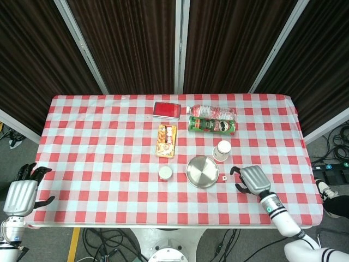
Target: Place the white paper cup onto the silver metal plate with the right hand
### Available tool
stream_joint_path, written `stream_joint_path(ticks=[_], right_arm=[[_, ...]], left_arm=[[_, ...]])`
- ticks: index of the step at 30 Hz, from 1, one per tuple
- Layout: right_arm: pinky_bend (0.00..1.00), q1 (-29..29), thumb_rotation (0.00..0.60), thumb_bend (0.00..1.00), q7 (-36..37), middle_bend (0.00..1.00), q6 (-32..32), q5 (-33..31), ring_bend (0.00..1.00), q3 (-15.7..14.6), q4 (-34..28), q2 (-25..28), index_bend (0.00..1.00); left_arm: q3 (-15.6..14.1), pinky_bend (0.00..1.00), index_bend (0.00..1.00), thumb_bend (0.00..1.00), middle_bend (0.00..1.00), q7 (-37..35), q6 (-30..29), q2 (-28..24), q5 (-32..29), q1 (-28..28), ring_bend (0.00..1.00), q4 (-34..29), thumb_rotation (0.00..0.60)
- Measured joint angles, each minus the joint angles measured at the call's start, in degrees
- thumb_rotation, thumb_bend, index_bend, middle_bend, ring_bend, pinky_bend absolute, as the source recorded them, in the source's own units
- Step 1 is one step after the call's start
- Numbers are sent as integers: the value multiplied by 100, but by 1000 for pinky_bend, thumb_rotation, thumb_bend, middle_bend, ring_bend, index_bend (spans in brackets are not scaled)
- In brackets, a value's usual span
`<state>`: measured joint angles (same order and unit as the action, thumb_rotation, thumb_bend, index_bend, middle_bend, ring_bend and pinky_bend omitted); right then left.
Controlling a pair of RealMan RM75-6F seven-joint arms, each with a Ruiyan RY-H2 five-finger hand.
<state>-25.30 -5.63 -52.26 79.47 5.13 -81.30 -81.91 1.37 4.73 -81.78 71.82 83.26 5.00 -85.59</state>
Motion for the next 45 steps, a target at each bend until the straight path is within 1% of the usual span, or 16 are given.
stream_joint_path(ticks=[3,8,16,19,23,26,29,34,37,40,42,45], right_arm=[[927,-122,600,244,-167,889,117,-173,869,30,151,-216,392],[927,-242,600,244,-390,889,188,-401,869,65,250,-410,392],[927,-364,600,244,-366,889,288,-536,869,41,453,-625,426],[927,-411,600,246,-357,889,319,-568,869,30,546,-706,468],[928,-462,600,302,-364,889,350,-652,870,29,604,-781,537],[928,-465,600,320,-360,889,288,-636,870,38,504,-728,574],[928,-461,600,320,-315,889,182,-567,870,57,265,-572,608],[928,-557,600,319,-96,889,114,-460,870,175,-178,-266,621],[928,-761,600,318,-97,889,277,-498,870,266,-141,-325,611],[928,-994,600,318,-211,889,502,-617,870,344,44,-566,572],[929,-1145,600,316,-315,889,638,-709,868,381,213,-759,529],[931,-1323,600,311,-546,887,775,-853,841,403,440,-991,410]], left_arm=[[-6,87,252,96,226,-58,17,30,3,6,98,57,600],[-8,86,252,96,226,-141,16,62,7,4,98,131,600],[-16,86,252,95,226,-294,20,96,12,-4,98,236,600],[-18,86,252,95,226,-338,25,108,5,-9,98,275,600],[-19,87,252,96,226,-384,21,121,0,-18,98,313,600],[-17,87,252,95,226,-417,8,127,-12,-33,98,338,600],[-16,87,252,95,226,-440,-7,127,-13,-44,98,356,600],[-17,86,252,95,226,-446,-17,130,13,-39,98,355,600],[-12,87,252,95,226,-444,-37,128,16,-46,98,349,600],[-13,86,252,96,226,-451,-45,122,5,-59,98,342,600],[-22,86,252,96,226,-458,-40,121,-6,-71,98,343,600],[-32,87,252,96,226,-470,-25,126,-26,-85,98,352,600]])
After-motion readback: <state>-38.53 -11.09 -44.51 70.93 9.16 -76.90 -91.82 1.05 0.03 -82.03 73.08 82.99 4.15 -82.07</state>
